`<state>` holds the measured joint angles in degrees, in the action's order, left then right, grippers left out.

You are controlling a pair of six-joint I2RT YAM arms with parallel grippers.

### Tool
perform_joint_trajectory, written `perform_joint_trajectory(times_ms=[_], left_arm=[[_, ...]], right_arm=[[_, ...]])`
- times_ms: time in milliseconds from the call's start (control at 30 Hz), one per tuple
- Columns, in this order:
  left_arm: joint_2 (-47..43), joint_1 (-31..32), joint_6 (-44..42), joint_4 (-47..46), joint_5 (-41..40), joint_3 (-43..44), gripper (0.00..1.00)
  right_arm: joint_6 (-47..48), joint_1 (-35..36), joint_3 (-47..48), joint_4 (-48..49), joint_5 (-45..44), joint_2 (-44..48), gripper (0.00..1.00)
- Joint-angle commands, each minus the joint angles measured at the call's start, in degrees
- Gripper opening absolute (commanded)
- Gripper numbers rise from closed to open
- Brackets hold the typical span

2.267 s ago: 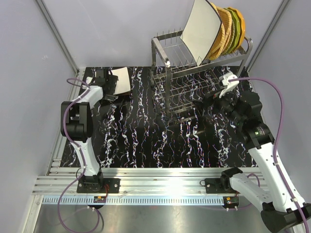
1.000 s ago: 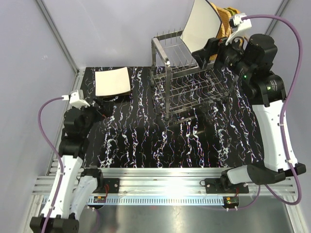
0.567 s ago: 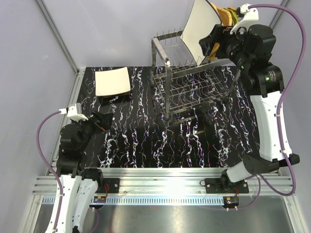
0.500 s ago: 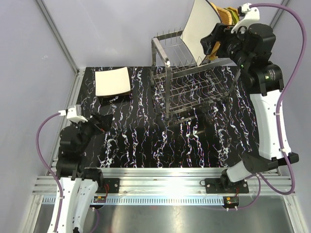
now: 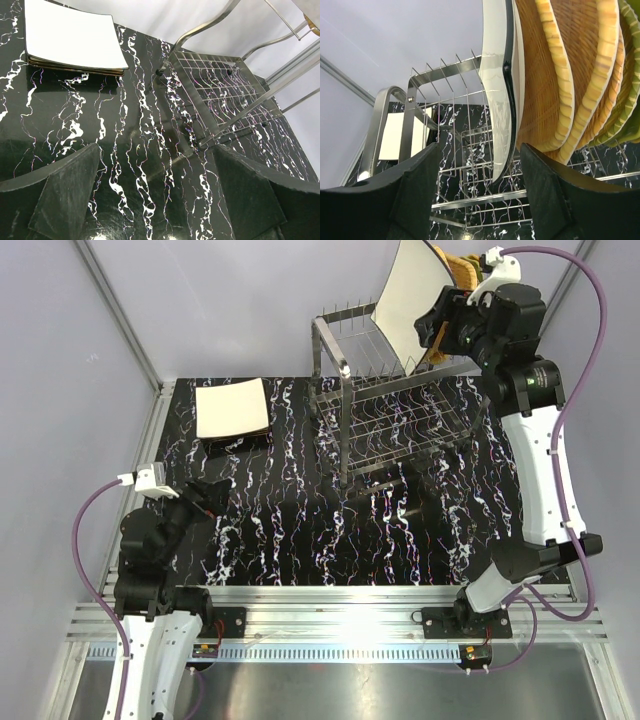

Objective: Unload the plates from the dish rack
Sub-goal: Grab a plate with the right arm

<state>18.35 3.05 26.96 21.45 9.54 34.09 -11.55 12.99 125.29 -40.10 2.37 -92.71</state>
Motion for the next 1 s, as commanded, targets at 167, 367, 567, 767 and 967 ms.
perform_joint_trajectory(times_ms=[167, 367, 567, 767, 967], left_arm=[[-0.9, 0.1, -1.7, -0.4, 1.4, 0.3, 0.99], [-1.0, 0.1, -1.7, -0.8, 1.8, 0.1, 0.99], [-1.0, 0.0, -1.6, -1.2, 2.6, -0.1, 0.99], [-1.2, 0.1, -1.8, -1.4, 2.7, -0.1, 0.99], [-1.0, 0.1, -1.6, -1.9, 2.9, -0.3, 0.99]], right_arm=[[4.0, -0.3, -5.1, 11.7, -1.8, 0.3, 0.68], [5.8, -0.3, -8.8, 16.4, -2.0, 0.6, 0.61], [8.6, -0.3, -15.2, 23.7, -2.0, 1.7, 0.57], [11.2, -0.3, -21.2, 31.7, -2.0, 3.0, 0.54], [12.6, -1.0, -23.1, 36.1, -2.0, 2.7, 0.49]])
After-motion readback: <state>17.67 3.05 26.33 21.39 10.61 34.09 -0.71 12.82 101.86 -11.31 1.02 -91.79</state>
